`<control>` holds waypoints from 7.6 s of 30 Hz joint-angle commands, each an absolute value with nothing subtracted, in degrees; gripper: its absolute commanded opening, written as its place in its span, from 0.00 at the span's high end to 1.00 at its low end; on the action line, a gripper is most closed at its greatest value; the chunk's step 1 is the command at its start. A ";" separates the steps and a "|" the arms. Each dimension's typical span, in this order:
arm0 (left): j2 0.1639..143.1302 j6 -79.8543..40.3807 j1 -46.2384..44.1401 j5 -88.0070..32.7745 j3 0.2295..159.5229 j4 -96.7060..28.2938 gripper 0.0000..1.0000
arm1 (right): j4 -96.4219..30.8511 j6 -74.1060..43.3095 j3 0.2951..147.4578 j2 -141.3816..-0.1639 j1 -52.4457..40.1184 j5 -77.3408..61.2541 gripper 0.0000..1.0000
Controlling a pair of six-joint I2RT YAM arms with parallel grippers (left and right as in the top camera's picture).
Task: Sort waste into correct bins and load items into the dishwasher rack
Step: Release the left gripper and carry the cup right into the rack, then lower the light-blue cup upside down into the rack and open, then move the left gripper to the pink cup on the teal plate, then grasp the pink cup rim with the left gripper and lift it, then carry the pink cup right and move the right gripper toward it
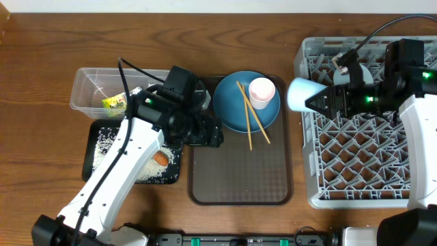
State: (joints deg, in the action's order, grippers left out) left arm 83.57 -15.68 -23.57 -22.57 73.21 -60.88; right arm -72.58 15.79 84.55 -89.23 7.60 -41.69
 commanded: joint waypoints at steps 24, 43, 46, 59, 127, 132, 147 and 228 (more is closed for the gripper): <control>83.81 -15.25 -23.55 -19.81 72.95 -61.01 0.01 | -76.99 -4.89 85.38 -88.77 5.10 -10.26 0.99; 83.81 -15.25 -23.55 -19.81 72.95 -61.01 0.00 | -72.84 -4.89 84.42 -88.79 3.36 -4.78 0.99; 83.81 -15.25 -23.55 -19.79 72.95 -61.01 0.00 | -72.42 -4.91 83.35 -88.79 3.33 -4.73 0.99; 83.81 -15.25 -23.55 -19.81 72.95 -61.01 0.00 | -69.06 -4.86 76.40 -88.79 3.36 -4.71 0.99; 83.81 -15.27 -23.55 -19.86 72.95 -60.99 0.01 | -74.87 -9.67 78.00 -88.77 3.36 -11.00 0.01; 83.81 -15.25 -23.55 -19.84 72.95 -58.02 0.01 | -76.03 -13.04 78.00 -88.77 3.36 -11.00 0.01; 84.71 -39.55 -27.29 -23.79 72.97 -29.04 0.18 | -78.59 -13.52 77.95 -88.77 3.36 -17.04 0.01; 82.35 -34.96 -20.43 -46.87 72.99 -28.62 0.94 | -79.35 6.42 77.95 -88.77 3.36 -31.79 0.01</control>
State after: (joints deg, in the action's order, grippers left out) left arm 83.18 -39.44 -23.97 -27.51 72.90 -26.59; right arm -78.91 -7.09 76.95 -89.23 3.73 -19.68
